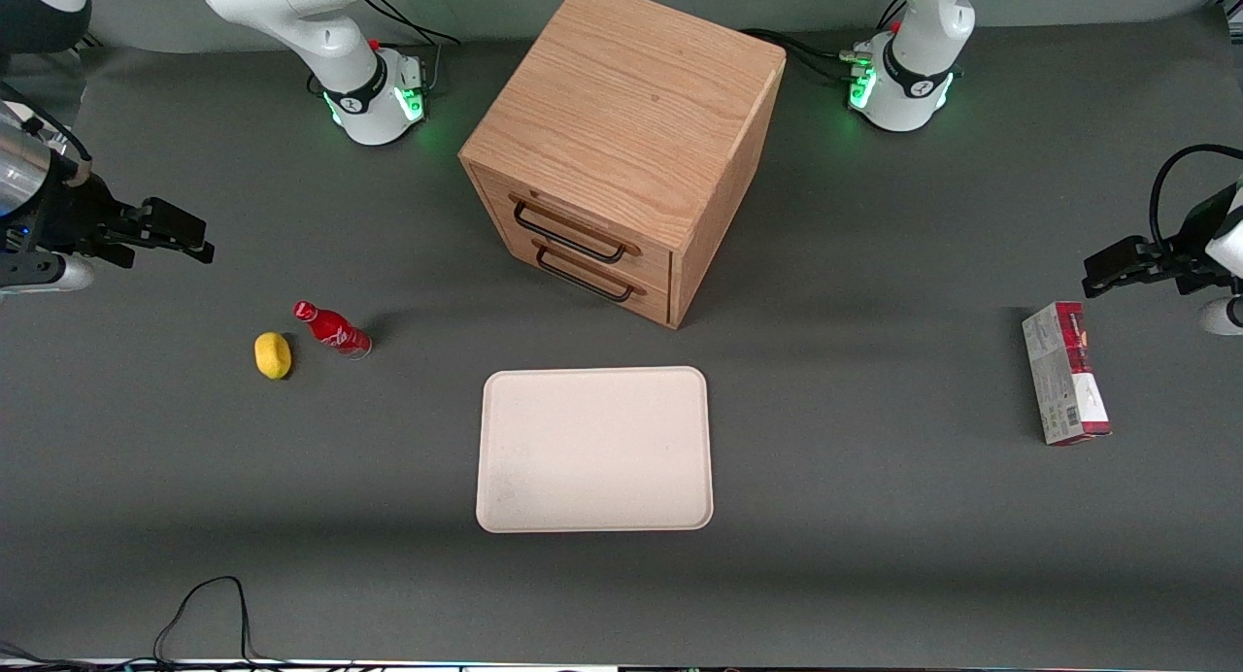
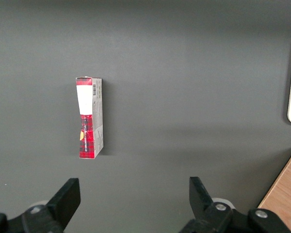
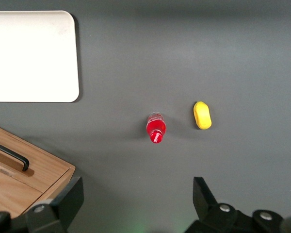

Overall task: Place coke bottle on tray
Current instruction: 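Move the right gripper down over the red Coca-Cola bottle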

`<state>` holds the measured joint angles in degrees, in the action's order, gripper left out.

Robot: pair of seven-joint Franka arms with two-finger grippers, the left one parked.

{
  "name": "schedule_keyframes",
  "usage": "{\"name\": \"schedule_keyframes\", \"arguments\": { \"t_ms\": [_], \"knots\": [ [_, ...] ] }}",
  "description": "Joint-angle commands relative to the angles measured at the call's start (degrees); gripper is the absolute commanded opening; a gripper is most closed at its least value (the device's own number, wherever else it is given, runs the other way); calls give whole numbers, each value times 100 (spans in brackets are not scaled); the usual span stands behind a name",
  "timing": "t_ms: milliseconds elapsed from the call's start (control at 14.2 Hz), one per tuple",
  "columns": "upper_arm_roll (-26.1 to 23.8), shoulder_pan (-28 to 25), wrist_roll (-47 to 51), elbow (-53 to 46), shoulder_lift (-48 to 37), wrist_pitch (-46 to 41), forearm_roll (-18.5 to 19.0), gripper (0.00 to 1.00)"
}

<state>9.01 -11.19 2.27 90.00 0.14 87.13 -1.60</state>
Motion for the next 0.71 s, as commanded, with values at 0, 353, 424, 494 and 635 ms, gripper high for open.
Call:
{"name": "schedule_keyframes", "arguments": {
  "t_ms": [0,353,424,494,635],
  "knots": [
    [40,3,107,-184,92,-196,-60,100],
    [49,-23,107,174,197,-21,-60,100],
    [49,-32,107,524,171,310,-60,100],
    [49,-32,107,945,127,679,-60,100],
    [40,-50,107,1868,48,1549,-60,100]
  ]
}}
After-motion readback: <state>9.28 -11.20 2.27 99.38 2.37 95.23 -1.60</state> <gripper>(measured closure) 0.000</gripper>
